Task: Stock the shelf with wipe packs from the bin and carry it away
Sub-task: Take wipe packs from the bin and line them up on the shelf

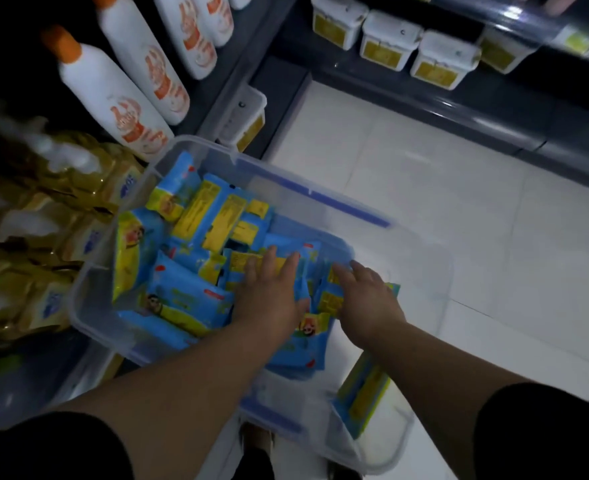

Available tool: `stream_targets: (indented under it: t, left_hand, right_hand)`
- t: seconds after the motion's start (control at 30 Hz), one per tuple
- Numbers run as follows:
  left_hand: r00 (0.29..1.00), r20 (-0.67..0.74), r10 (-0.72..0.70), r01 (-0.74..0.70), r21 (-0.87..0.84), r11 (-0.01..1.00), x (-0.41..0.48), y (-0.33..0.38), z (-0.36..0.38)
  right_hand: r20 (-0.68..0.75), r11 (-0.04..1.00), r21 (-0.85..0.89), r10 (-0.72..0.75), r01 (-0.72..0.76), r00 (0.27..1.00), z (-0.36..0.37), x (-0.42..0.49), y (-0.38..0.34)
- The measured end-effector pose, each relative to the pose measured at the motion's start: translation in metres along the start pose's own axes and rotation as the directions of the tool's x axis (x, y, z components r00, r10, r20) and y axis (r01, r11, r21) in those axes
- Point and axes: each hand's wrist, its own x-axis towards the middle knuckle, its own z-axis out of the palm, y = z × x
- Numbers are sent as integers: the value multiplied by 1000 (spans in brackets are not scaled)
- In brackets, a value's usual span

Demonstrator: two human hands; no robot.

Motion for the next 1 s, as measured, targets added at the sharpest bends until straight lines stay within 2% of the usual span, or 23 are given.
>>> stream_targets:
  t: [0.27, 0.4, 0.57, 0.67, 0.77, 0.83, 0.93, 1.0]
  left_hand:
    - [999, -5, -34, 34, -4, 999, 8, 8, 7]
    - [999, -31, -14, 11, -75, 997, 0, 9, 2]
    - [990, -138, -3, -20, -164, 986, -18, 6, -20]
    - [972, -232, -44, -20, -268, 963, -36, 0, -42]
    - [950, -294, -106, -48, -474, 879, -64, 1, -72]
    - [929, -321, -183, -52, -604, 795, -85, 3, -94]
    - [880, -350, -321, -96, -793, 602, -121, 7, -131]
    - [843, -388, -372, -169, -849, 502, -148, 7, -158]
  right_hand:
    - [-138, 994, -101, -61, 47, 989, 7, 4, -4]
    - [-141, 993, -84, -93, 82, 986, -5, -1, -9]
    - [-86, 988, -53, -148, 144, 985, -31, -18, -12]
    - [-140, 982, -27, -190, 188, 972, -53, -33, -17]
    - [-284, 967, 60, -222, 248, 933, -82, -55, -27]
    - [-432, 934, 140, -242, 330, 869, -105, -71, -36]
    - [-616, 827, 269, -247, 494, 748, -147, -101, -56]
    - [-684, 747, 310, -254, 588, 683, -173, -126, -70]
